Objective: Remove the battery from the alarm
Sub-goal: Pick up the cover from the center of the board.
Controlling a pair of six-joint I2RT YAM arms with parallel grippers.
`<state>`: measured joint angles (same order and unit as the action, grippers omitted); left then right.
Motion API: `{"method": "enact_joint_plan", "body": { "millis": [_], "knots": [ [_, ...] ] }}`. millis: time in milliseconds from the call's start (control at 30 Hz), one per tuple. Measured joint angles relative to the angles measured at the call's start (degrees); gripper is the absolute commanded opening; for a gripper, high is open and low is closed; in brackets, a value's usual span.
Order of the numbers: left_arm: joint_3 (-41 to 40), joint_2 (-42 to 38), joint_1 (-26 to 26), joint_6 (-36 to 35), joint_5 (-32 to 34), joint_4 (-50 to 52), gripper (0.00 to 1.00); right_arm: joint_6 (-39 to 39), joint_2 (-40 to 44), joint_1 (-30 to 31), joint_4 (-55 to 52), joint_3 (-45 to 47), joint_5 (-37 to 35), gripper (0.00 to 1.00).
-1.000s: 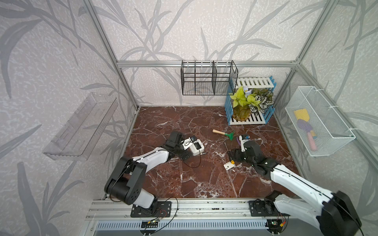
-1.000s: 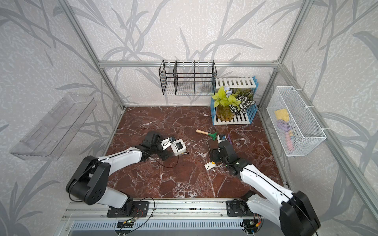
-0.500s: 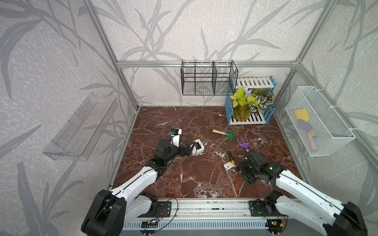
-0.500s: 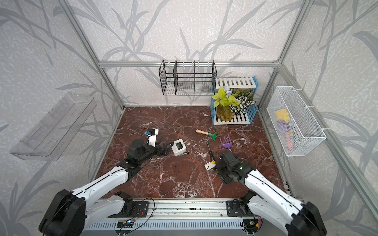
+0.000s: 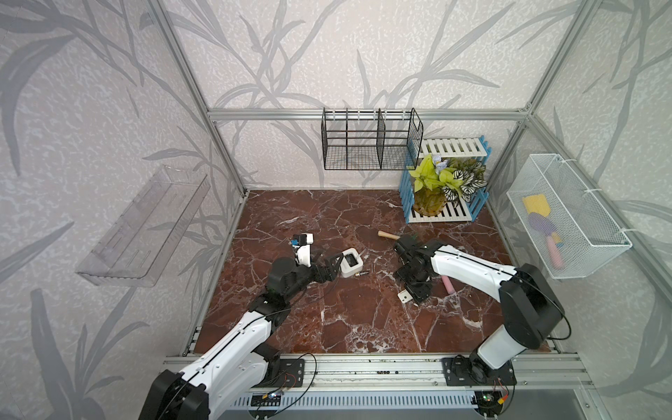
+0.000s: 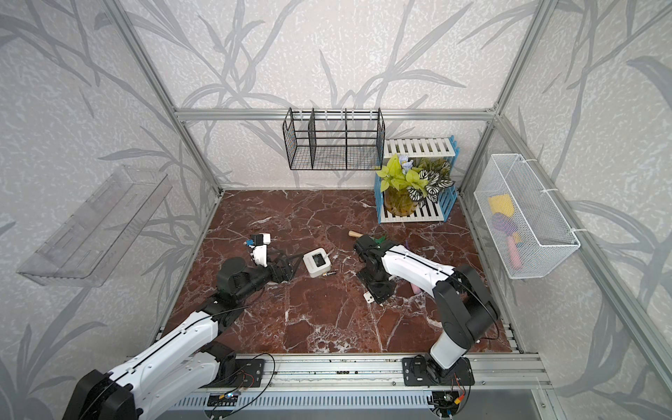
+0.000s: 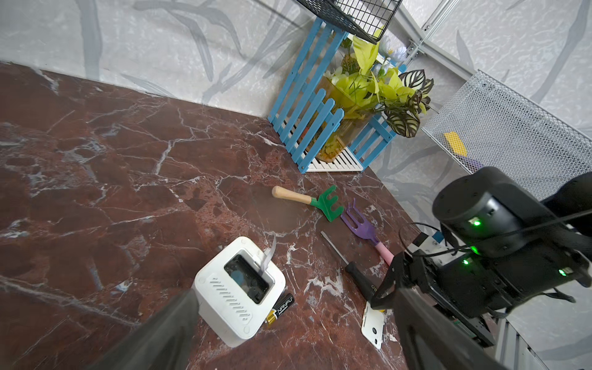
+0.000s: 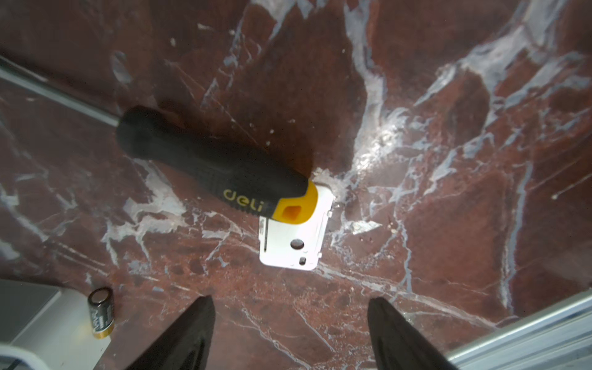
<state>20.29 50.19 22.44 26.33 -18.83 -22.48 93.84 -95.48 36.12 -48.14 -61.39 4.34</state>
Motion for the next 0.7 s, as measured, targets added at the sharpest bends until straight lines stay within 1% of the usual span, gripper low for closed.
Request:
{"method": "enact_joint_plan", "body": {
  "millis": [200, 467, 600, 700],
  "knots": [
    [-1.03, -2.71, 0.00, -1.33, 1.51, 1.29, 1.00, 0.50, -4.50, 0.00, 0.39, 0.15, -1.64, 0.75],
    [-1.05, -1.90, 0.00, -2.23, 1.42, 1.22, 1.00, 0.76, -4.87, 0.02, 3.74, 2.05, -3.93, 0.70],
    [-1.05, -1.33, 0.00, -2.32, 1.25, 1.22, 1.00, 0.87, -4.90, 0.04, 4.07, 2.08, -3.98, 0.65],
    [-1.05, -1.20, 0.00, -2.32, 1.20, 1.25, 1.00, 0.98, -4.92, 0.04, 4.44, 2.14, -3.96, 0.57]
  ]
}}
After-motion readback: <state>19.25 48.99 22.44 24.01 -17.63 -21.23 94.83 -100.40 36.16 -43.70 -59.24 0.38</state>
